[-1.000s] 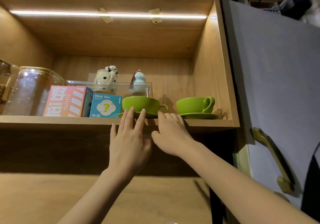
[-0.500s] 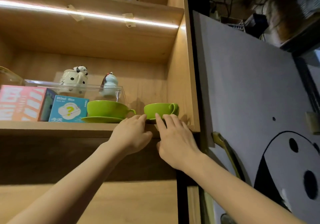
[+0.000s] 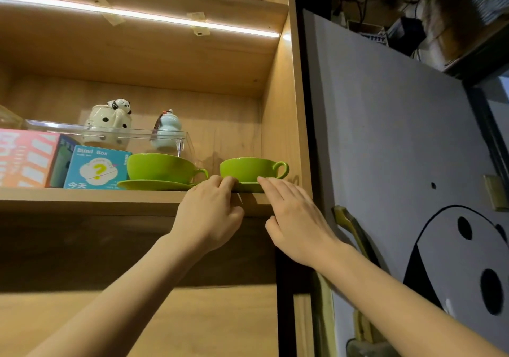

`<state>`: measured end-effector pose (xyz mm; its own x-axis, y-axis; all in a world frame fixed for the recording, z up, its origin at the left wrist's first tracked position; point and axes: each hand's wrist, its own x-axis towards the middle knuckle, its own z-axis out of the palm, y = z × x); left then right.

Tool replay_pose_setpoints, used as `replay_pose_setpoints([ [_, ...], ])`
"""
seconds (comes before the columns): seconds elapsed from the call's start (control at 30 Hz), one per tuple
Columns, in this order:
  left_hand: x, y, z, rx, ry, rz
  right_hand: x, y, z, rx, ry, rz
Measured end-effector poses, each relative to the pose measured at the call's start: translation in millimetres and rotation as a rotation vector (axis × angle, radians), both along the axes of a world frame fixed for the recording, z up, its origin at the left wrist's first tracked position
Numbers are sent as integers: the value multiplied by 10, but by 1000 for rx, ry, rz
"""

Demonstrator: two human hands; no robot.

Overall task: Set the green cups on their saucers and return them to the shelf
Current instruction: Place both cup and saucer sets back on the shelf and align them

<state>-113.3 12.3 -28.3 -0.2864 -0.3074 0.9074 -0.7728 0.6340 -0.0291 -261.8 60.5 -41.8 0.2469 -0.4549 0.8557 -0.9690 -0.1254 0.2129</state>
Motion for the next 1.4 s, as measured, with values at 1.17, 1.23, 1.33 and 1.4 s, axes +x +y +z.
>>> replay_pose_setpoints([
  [1.17,76,-202,-288,-140,-27,49,-139,-140,8,38,-216,28],
  [1.23,78,-208,-298,-144,-34,56,-140,-148,3,29,-225,41],
  [1.33,75,-220,-314,-153,-28,55,-142,-161,-9,11,-226,54],
  [1.4,78,-224,-317,-157,-33,56,-147,-168,-14,-3,-226,62],
])
